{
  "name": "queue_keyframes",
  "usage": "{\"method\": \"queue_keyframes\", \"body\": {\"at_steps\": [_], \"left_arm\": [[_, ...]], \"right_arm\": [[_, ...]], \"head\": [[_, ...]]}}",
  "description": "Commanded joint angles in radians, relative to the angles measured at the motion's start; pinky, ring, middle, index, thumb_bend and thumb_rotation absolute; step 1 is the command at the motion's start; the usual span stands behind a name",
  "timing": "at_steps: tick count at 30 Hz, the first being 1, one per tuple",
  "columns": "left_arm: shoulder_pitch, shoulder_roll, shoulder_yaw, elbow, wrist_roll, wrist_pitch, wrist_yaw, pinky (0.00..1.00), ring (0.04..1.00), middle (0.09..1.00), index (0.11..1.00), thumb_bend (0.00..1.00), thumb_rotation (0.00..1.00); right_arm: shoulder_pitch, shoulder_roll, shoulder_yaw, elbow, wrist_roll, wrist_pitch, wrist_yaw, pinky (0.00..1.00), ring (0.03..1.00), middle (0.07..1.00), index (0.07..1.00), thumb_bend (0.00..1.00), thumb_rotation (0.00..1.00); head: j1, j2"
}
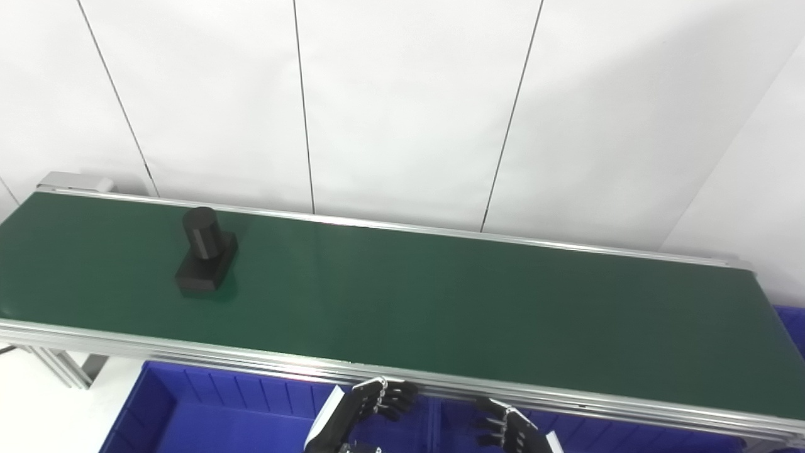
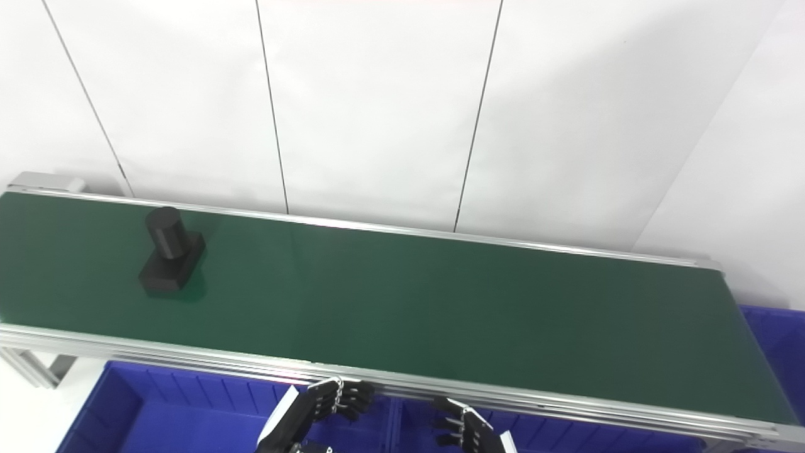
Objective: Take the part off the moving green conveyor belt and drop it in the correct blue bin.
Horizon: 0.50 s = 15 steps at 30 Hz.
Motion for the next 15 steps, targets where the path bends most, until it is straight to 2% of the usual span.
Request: {"method": "queue_keyframes", "body": {"at_steps": [1,15], "left_arm": [[-0.025,0.004,-0.012,-0.012,0.008,-0.041,0.027,0.58,0.632,0.661,0.670,0.93,0.00],[-0.029,0.012,-0.038,-0.006,-0.001,-0.040,0.052,0.58,0.628,0.656,0.670,0.93,0.00]], "right_arm": [[-0.015,0.007,-0.008,-0.016,0.006,-0.049,0.012,0.64,0.728,0.809,0.735,0.93,0.25],[-0.007,0.014,-0.030,-0.039,0.011,-0.049,0.038,0.65,0.737,0.799,0.736,0.93,0.23]], "head": [[0.001,0.003],[0.005,-0.004]]}}
